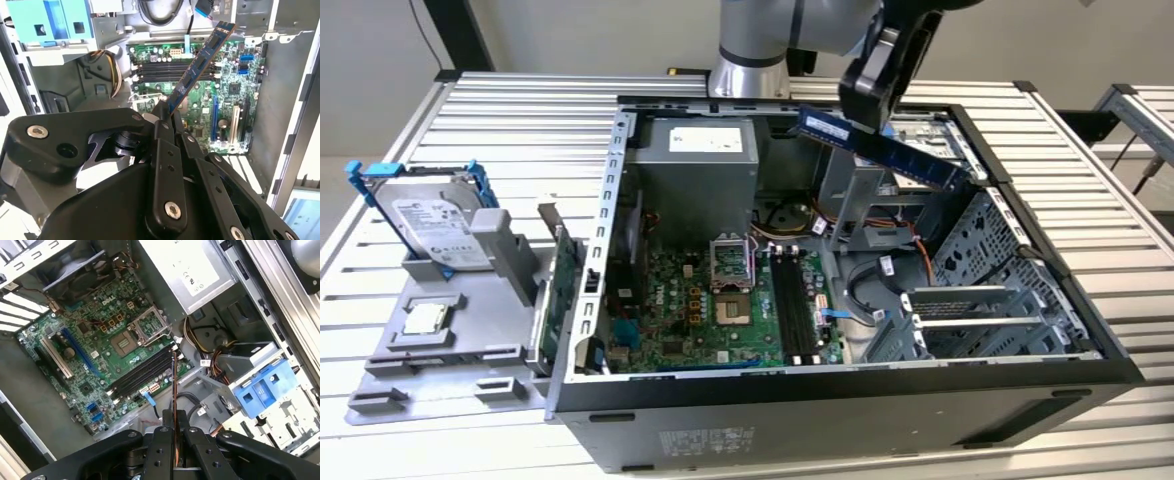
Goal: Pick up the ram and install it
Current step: 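Insert the ram into the slot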
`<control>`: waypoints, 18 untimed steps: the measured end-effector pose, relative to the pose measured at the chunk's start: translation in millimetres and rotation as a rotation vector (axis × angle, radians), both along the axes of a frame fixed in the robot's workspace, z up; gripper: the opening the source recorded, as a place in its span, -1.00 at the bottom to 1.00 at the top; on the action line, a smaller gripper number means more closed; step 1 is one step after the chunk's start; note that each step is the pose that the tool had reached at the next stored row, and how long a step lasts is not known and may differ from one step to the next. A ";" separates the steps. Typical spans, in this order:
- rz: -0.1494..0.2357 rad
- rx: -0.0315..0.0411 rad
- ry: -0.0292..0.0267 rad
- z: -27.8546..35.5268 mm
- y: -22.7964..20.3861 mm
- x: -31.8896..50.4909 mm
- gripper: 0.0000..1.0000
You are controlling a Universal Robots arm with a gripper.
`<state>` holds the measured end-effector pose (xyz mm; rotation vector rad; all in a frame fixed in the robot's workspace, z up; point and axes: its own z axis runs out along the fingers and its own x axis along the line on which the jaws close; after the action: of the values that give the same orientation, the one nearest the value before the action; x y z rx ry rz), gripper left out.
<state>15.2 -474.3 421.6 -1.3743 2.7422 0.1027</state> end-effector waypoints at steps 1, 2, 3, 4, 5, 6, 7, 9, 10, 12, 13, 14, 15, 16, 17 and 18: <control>-0.008 0.0000 0.0000 0.0 0.0 0.0 -1.00; -0.016 0.0000 0.0000 0.0 0.0 0.0 -1.00; -0.024 0.0000 0.0000 0.0 0.0 0.0 -1.00; -0.032 0.0000 0.0000 0.0 0.0 0.0 -1.00; -0.039 0.0000 0.0000 0.0 0.0 0.0 -1.00; -0.055 0.0000 0.0000 0.0 0.0 0.0 -1.00; -0.062 0.0000 0.0000 0.0 0.0 0.0 -1.00; -0.073 0.0000 0.0000 0.0 0.0 0.0 -1.00; -0.079 0.0000 0.0000 0.0 0.0 0.0 -1.00; -0.090 0.0000 0.0000 0.0 0.0 0.0 -1.00; -0.095 0.0000 0.0000 0.0 0.0 0.0 -1.00; -0.099 0.0000 0.0000 0.0 0.0 0.0 -1.00; -0.102 0.0000 0.0000 0.0 0.0 0.0 -1.00; -0.104 0.0000 0.0000 0.0 0.0 0.0 -1.00; -0.104 0.0000 0.0000 0.0 0.0 0.0 -1.00; -0.104 0.0000 0.0000 0.0 0.0 0.0 -1.00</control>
<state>15.2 -474.3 421.6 -1.2285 2.8070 0.0967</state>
